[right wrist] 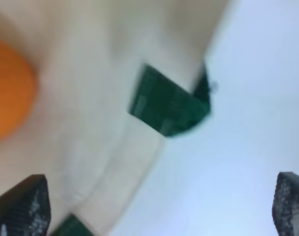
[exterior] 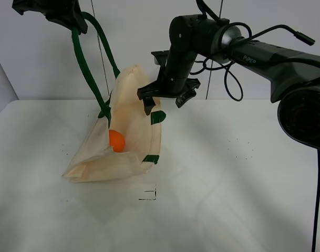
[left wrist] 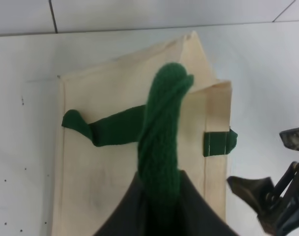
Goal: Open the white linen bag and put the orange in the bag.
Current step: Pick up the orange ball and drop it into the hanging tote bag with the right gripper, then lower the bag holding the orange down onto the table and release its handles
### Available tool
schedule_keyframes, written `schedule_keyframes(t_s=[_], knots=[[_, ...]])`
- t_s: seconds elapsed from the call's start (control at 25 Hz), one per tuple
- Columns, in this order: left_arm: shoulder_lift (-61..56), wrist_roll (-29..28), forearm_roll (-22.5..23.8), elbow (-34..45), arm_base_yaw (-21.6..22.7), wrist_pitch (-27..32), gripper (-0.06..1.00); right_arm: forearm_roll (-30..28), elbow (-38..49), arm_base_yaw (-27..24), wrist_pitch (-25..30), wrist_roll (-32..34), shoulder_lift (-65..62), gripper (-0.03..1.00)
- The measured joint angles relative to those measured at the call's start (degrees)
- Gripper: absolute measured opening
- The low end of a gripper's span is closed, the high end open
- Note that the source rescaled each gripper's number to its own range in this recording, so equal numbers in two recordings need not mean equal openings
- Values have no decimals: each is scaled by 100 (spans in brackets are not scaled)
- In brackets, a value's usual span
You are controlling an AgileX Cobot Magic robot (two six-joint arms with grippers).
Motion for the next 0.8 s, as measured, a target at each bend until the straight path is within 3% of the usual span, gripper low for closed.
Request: schedule_keyframes(t_s=[0.2,0.64,0.8], knots=[[5,0,0,0,0,0,0,-11,0,-509,129,5,0,100],[5,5,0,0,0,0,0,-359,0,-2316,378,-58,0,100],[5,5,0,0,0,0,0,-394,0,-2637,378,-58,0,100]])
